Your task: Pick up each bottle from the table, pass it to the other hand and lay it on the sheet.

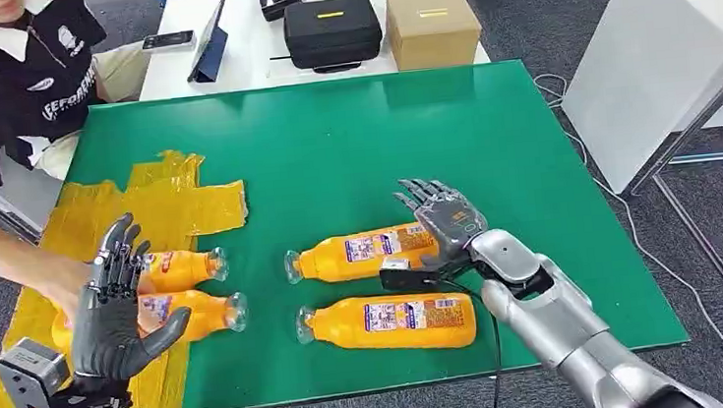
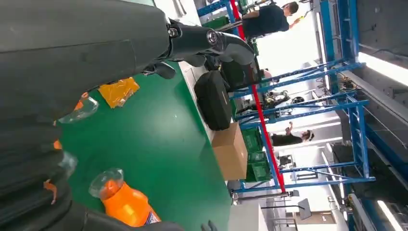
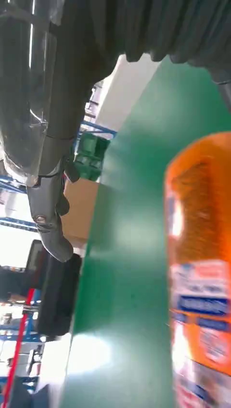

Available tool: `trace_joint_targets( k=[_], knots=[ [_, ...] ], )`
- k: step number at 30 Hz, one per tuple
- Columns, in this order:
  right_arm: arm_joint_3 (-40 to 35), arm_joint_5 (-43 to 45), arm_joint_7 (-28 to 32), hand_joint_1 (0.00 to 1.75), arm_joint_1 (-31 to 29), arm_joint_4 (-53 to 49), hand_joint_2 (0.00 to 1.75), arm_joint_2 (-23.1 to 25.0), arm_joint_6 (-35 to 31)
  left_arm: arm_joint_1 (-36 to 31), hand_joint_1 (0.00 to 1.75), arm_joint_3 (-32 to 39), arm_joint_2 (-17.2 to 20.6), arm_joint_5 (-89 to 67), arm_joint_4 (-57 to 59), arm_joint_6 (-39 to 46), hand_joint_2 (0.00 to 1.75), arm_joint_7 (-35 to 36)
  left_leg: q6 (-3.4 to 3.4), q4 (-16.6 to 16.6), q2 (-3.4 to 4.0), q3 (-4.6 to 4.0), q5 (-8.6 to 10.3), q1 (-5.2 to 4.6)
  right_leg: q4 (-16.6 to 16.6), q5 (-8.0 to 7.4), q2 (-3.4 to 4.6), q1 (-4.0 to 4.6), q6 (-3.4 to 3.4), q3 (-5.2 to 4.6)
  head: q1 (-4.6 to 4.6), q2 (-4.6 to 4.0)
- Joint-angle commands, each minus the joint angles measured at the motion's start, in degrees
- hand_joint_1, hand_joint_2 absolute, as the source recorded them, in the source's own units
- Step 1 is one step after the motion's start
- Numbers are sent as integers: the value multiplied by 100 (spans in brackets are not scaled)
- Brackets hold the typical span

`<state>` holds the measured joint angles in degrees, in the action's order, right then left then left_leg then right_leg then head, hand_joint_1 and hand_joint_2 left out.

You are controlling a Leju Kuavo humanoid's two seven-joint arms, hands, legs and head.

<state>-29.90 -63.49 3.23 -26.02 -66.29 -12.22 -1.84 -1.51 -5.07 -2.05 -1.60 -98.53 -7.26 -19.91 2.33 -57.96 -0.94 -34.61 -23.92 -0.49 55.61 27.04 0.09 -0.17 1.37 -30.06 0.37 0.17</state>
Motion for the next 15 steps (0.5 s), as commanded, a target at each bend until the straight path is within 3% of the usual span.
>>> trace_joint_targets(
  k=[1, 15],
  knots=[
    [-432, 41, 3, 0, -415, 812, 175, 390, 51, -99, 0, 106, -54, 8, 198, -19, 175, 40, -18, 9, 29, 28, -11, 3, -12, 2, 21, 3, -4, 23, -2, 0],
    [-583, 126, 36, 0, -746, 1462, 175, 572, 161, -283, 0, 116, -113, -9, 209, -82, 175, 111, -16, 6, 16, 21, -6, 2, -8, 3, 8, 2, -3, 20, 0, 0]
  ],
)
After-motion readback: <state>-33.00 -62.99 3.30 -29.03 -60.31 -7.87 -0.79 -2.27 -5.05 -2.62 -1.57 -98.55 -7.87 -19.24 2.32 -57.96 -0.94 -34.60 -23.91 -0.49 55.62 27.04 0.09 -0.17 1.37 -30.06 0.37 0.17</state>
